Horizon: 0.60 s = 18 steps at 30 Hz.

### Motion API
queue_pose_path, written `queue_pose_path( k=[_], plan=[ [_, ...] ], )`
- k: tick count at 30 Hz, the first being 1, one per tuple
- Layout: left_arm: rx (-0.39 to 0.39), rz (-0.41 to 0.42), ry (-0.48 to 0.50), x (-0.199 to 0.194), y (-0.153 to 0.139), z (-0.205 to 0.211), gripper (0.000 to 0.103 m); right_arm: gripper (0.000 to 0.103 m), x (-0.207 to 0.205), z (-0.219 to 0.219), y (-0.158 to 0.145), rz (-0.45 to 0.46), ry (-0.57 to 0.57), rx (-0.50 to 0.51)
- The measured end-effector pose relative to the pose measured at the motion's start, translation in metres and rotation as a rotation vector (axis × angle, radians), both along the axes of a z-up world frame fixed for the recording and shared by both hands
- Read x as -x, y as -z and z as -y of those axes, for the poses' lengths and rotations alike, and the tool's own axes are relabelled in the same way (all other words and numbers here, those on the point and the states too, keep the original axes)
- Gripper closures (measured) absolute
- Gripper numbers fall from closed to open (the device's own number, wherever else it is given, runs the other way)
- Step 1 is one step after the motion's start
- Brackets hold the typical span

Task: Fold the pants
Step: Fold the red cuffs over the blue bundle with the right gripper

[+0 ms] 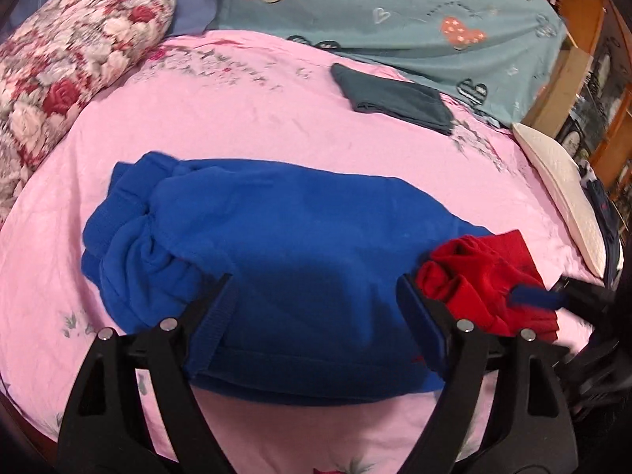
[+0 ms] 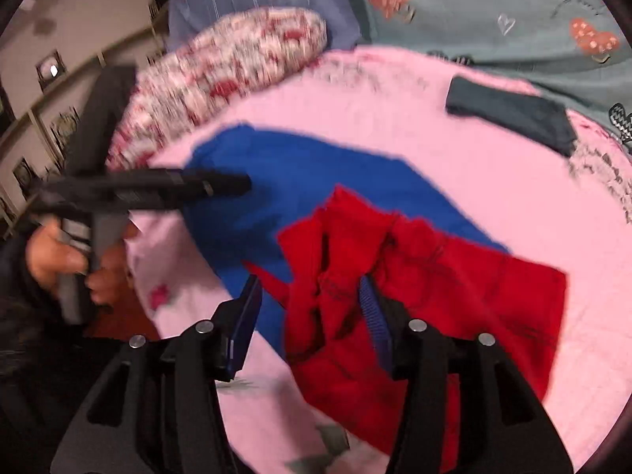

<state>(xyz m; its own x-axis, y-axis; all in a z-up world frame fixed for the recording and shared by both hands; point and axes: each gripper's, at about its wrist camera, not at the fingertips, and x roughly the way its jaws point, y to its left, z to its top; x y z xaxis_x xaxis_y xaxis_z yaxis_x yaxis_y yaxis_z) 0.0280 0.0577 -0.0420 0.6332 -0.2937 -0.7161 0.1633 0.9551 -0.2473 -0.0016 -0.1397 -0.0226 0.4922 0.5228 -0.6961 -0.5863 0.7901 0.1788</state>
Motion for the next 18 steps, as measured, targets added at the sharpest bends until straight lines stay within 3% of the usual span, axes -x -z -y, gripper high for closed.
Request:
queue_pose_path(
  k=[5,9,13,15,18],
  plan=[
    [-0.060,0.016,0.129,0.007,0.003,0.035,0.019,0.051,0.001,0.017,-0.020,0.058,0.095,0.051],
    [-0.072,-0.037,0.133,0.009,0.020,0.040,0.019,0.051,-0.012,-0.006,-0.005,0.002,0.031,0.061],
    [-0.137,-0.031,0.133,0.018,0.024,0.043,0.021,0.051,-0.032,-0.029,0.023,-0.083,0.017,0.150],
    [-0.115,-0.029,0.131,0.020,0.024,0.037,0.021,0.066,-0.041,-0.027,0.034,-0.122,0.038,0.150],
    [-0.114,-0.020,0.125,0.021,0.024,0.035,0.020,0.076,-0.050,0.000,0.021,-0.126,0.103,0.006]
  ],
)
